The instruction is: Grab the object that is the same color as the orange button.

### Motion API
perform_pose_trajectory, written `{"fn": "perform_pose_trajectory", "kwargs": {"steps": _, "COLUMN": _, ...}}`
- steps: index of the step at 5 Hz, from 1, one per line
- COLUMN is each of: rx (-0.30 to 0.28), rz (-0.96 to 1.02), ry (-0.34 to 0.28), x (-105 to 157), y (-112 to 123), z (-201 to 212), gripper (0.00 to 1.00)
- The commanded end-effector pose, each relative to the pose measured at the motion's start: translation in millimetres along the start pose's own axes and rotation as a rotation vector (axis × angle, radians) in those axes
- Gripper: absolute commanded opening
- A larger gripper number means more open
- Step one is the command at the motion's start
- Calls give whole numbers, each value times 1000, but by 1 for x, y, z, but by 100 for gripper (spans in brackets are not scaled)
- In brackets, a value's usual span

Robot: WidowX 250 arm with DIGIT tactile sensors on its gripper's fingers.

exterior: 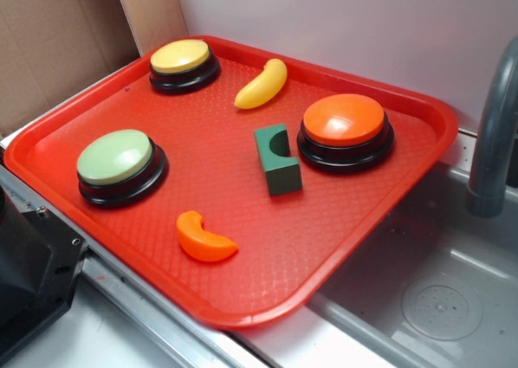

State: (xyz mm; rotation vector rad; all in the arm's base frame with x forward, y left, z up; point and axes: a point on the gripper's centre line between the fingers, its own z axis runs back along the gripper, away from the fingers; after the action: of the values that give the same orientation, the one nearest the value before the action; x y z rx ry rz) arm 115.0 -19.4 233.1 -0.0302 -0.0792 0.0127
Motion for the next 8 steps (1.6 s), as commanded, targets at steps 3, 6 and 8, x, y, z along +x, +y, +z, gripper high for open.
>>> {"fn": "perform_pose_trajectory", "kwargs": {"steps": 3, "rx": 83, "rz": -507, "ry": 79, "x": 25, "y": -89, "z": -17, "gripper": 100}}
{"fn": "perform_pose_trajectory", "kwargs": {"steps": 6, "rx": 271, "rz": -1274, "ry": 298, "x": -10, "y": -94, "z": -131, "gripper": 100}}
{"fn": "perform_pose_trajectory", "kwargs": {"steps": 8, "rx": 327, "rz": -1354, "ry": 321, "x": 2, "y": -65, "z": -161, "gripper": 100}}
